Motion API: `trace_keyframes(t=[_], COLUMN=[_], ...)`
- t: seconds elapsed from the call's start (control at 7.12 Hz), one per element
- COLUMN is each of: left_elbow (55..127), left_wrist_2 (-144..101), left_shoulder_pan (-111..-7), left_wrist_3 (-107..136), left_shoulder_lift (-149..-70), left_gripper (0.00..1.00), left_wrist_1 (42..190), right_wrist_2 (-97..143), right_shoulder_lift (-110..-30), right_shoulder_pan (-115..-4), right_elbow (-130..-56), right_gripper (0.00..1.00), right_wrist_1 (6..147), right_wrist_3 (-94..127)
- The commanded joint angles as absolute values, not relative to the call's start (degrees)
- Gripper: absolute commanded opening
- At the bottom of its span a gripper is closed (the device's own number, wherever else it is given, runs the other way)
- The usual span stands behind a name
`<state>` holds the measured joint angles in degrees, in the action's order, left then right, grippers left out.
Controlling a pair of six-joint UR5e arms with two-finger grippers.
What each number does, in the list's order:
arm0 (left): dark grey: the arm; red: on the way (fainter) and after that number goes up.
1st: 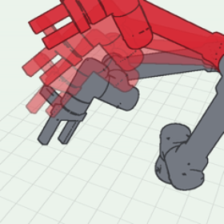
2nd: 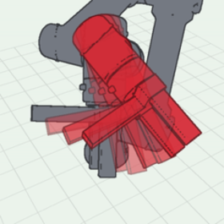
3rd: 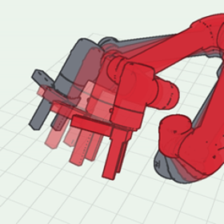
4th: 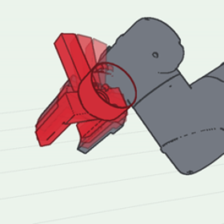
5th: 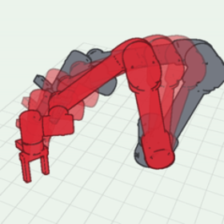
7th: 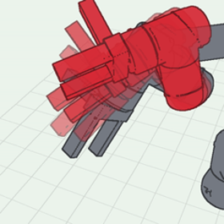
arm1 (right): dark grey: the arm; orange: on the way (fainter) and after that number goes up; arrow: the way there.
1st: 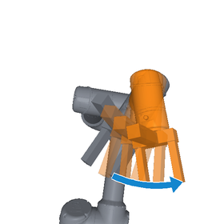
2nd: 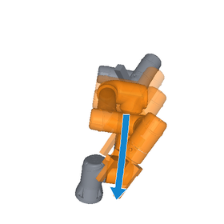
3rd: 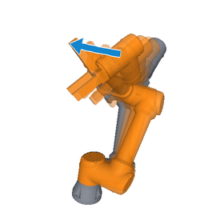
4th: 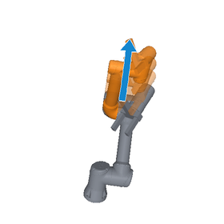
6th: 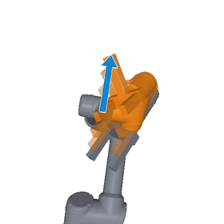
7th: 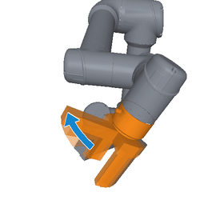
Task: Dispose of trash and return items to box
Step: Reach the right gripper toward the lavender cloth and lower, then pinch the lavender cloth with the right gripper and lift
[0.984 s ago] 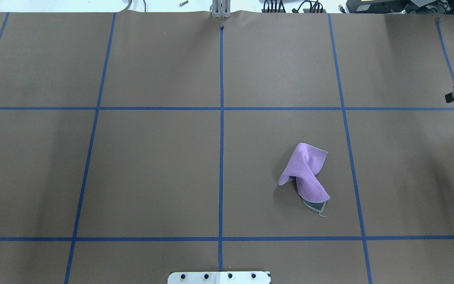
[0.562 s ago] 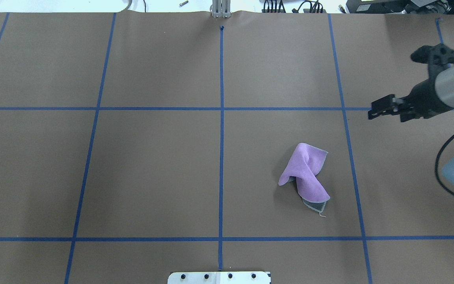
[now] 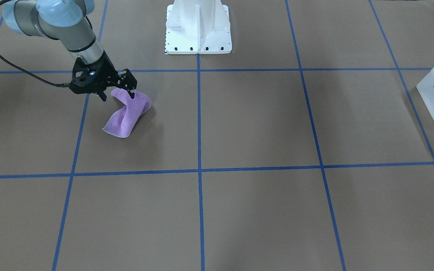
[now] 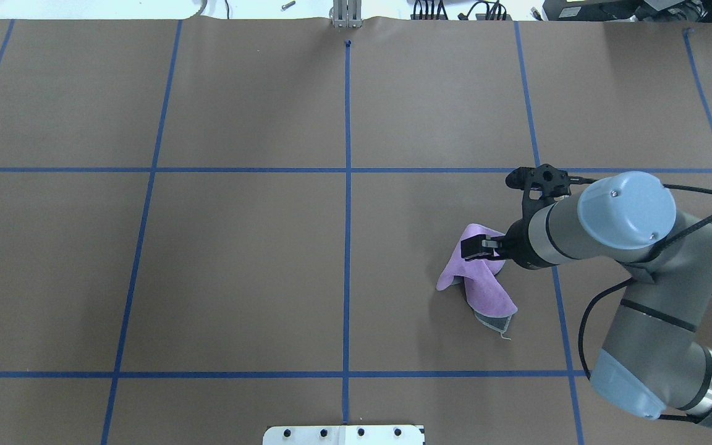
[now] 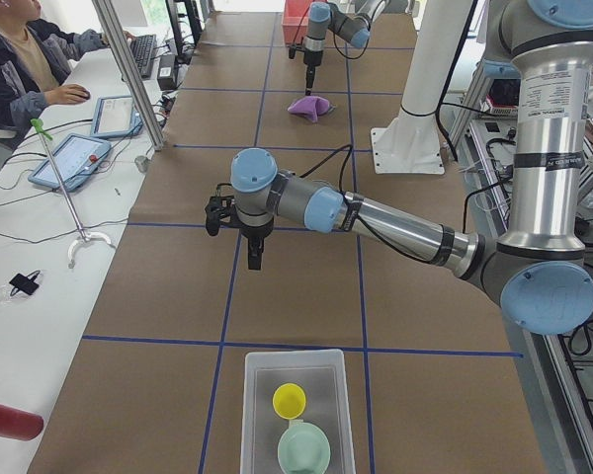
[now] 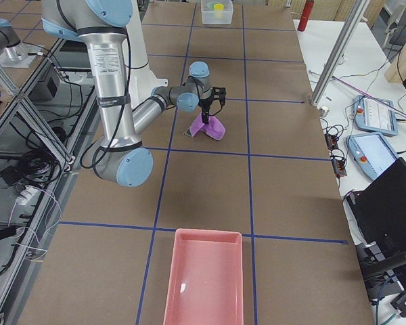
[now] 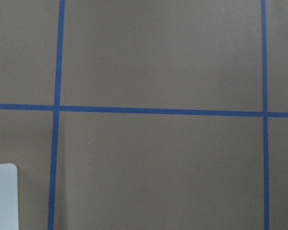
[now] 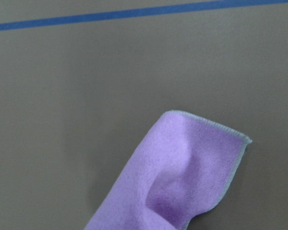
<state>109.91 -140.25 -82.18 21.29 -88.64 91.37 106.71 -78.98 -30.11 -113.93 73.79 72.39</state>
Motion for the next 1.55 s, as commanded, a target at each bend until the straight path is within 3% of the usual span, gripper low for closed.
trace_keyframes(t=[0.0,0.14,0.28,0.42,0.98,1.41], left_elbow=[110.13,110.13,110.04,110.04,110.04,109.95], left_wrist_2=[-140.01,-140.01,-139.84,-139.75,-139.75,-139.75], left_shoulder_pan=[-82.09,-82.09,-82.09,-82.09,-82.09,-82.09], left_wrist_3=[21.53,21.45,21.27,21.01,20.92,20.74], left_shoulder_lift=[-88.59,-88.59,-88.59,-88.59,-88.59,-88.51], left_gripper=[0.98,0.98,0.98,0.98,0.98,0.98], left_wrist_1=[91.67,91.67,91.67,91.76,91.84,91.85], right_wrist_2=[105.12,104.68,104.68,105.2,114.48,121.36], right_shoulder_lift=[-78.49,-78.31,-78.31,-78.48,-78.83,-86.71], right_shoulder_pan=[-26.47,-26.02,-26.1,-26.63,-36.34,-49.79], right_elbow=[-113.03,-112.42,-112.59,-112.5,-113.73,-122.22], right_gripper=[0.99,0.98,0.41,0.0,0.0,0.0], right_wrist_1=[73.92,73.92,73.83,73.83,74.0,81.81], right_wrist_3=[75.65,75.93,76.37,75.59,73.84,62.0])
